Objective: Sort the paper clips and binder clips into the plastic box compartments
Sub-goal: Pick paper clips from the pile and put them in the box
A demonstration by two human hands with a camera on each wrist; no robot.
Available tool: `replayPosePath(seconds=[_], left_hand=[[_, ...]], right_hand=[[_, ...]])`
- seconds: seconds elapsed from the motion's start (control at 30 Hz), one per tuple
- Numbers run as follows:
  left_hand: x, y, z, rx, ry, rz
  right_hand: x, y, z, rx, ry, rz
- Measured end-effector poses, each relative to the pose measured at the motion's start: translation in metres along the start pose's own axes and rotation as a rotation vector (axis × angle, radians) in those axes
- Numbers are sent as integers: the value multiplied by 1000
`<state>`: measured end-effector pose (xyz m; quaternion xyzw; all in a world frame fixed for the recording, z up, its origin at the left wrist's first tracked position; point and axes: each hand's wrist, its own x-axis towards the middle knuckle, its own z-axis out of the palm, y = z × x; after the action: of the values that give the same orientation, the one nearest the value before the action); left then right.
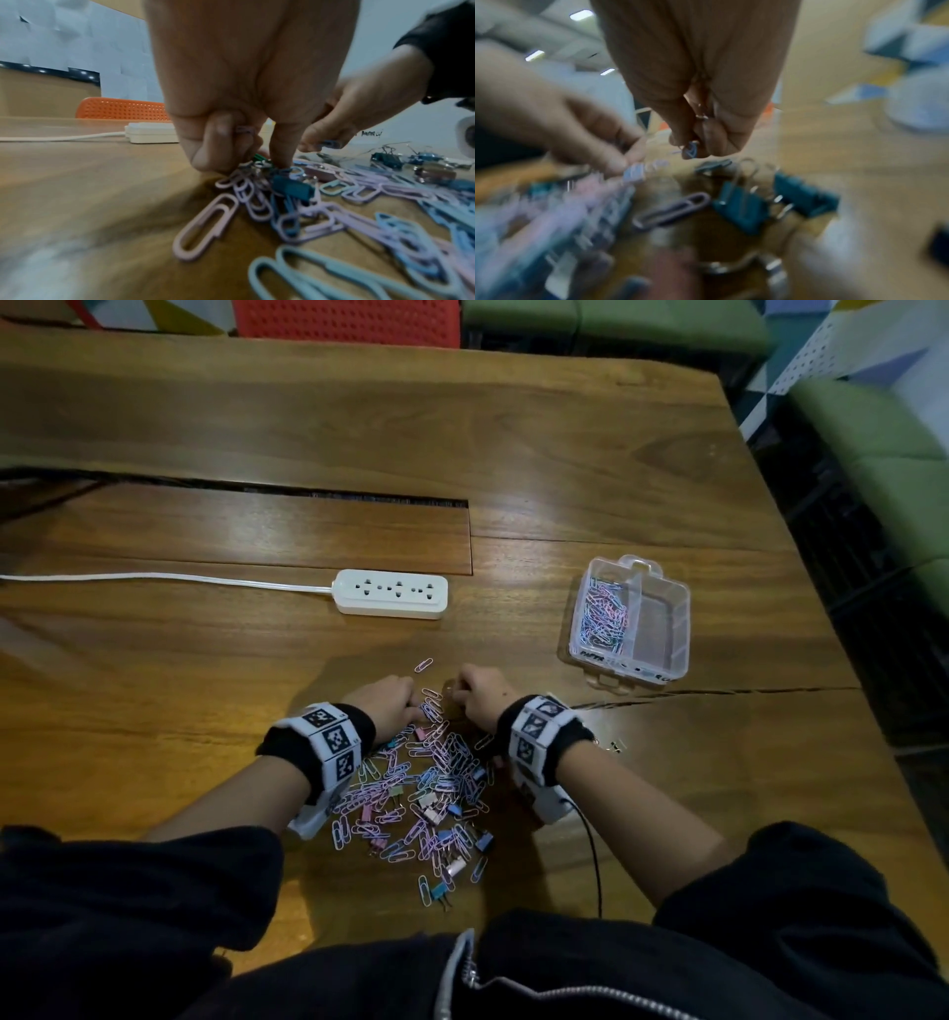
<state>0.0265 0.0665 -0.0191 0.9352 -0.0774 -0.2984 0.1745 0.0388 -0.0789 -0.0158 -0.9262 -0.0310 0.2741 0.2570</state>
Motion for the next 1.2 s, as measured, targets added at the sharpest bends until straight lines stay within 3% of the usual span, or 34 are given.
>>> replayPosePath(seconds=[0.07,0.2,0.3,0.4,0.5,0.67,0.83,0.93,1.07,1.2], left_hand=[[0,1,1,7,-25,14],[1,0,4,12,-2,57],[3,0,1,-177,47,47],[8,-5,-5,-612,58,-88],[12,-5,-13,-1037,19,-232],[18,1,-25,-1317,95,-350],[29,2,-24,-954,214,-269],[31,5,-20,-550,227,-202],[35,6,-15,-305,210,-136],[32,13,-14,-177,131,-130]], right_hand=[[-2,12,-2,365,39,54],[-9,25,-11,1081,-59,154],[-12,27,-13,1280,-124,215],[-12,22,-11,1388,-167,281],[-8,12,-7,1264,-93,284],[2,-8,7,597,35,122],[5,-22,21,96,50,10],[7,-22,25,-63,7,-16],[8,-23,27,-148,-50,-17],[3,-17,27,-80,14,-8]])
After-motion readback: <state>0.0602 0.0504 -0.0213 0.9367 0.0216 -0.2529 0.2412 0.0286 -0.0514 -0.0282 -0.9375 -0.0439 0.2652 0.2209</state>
